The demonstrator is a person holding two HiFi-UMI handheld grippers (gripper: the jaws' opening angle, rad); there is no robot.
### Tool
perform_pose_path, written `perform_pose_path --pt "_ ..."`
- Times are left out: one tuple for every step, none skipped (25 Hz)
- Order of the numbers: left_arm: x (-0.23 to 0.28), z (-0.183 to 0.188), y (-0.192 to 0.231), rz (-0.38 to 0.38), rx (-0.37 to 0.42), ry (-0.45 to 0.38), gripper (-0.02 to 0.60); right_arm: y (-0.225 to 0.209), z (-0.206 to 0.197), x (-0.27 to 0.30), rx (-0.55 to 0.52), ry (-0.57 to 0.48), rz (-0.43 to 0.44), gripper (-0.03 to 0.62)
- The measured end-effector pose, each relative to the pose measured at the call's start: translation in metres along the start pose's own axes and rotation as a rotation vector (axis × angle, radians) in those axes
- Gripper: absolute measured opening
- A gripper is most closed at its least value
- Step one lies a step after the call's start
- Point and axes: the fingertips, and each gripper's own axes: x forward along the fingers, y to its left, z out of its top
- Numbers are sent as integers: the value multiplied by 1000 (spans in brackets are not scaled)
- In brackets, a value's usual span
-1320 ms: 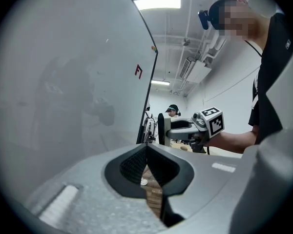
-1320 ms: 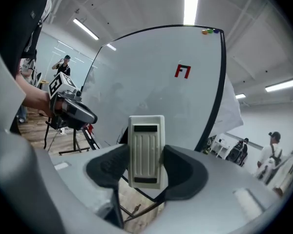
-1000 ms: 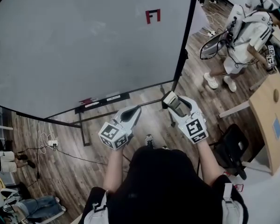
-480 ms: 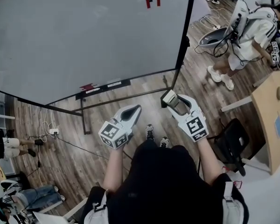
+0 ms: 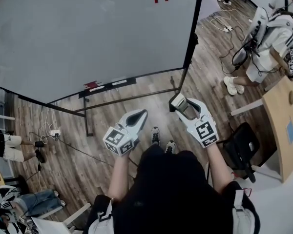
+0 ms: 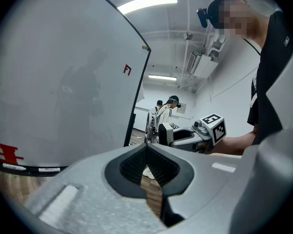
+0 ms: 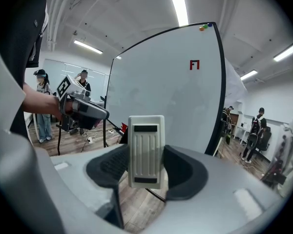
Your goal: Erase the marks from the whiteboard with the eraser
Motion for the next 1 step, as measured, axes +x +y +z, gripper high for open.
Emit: perform_pose_path --pt "-2 -2 -1 0 -2 0 11 2 -1 -1 2 1 0 230"
